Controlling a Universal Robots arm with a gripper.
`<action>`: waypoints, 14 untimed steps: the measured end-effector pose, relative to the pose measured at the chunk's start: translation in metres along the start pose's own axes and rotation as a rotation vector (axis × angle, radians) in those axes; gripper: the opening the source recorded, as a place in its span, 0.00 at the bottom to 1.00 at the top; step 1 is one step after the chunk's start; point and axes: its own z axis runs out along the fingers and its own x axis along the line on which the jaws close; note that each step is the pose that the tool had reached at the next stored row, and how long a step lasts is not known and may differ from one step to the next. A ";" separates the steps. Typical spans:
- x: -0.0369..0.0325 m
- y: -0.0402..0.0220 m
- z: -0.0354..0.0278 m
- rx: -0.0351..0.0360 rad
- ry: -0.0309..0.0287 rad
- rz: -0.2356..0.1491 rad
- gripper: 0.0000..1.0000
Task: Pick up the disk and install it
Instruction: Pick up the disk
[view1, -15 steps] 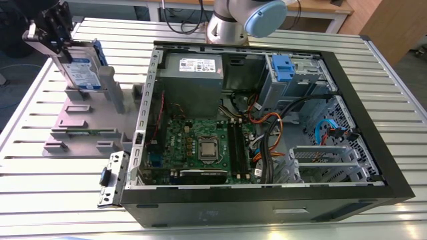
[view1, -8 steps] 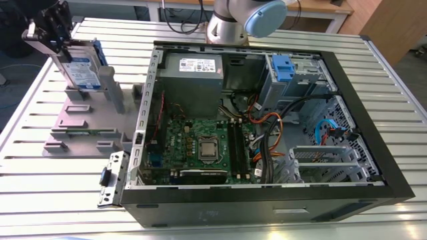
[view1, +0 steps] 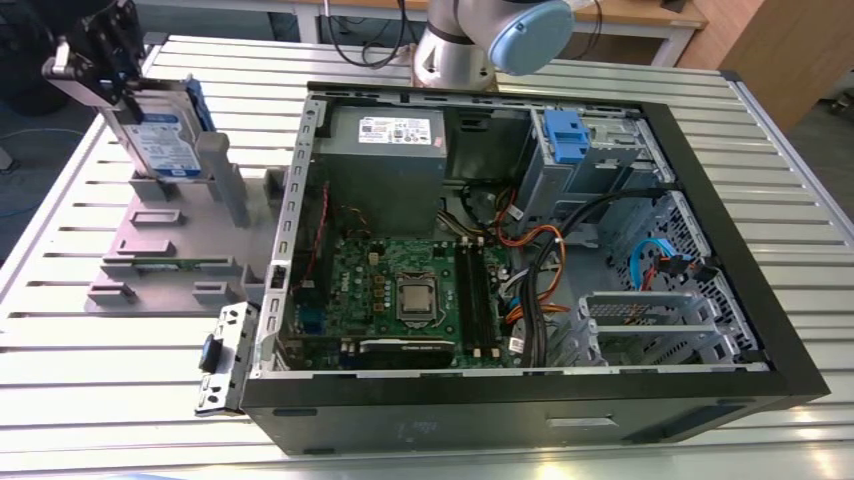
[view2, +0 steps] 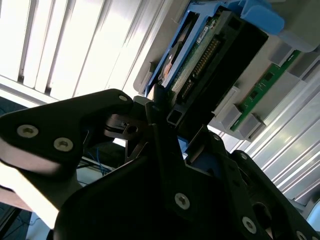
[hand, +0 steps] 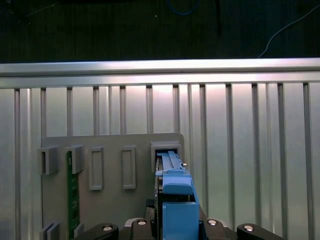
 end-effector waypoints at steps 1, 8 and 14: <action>0.0000 0.0000 -0.0002 0.0000 0.0000 0.000 0.36; 0.0000 0.0000 -0.0021 -0.0001 0.0000 0.000 0.36; -0.0001 0.0000 -0.0038 0.0000 0.0000 0.000 0.36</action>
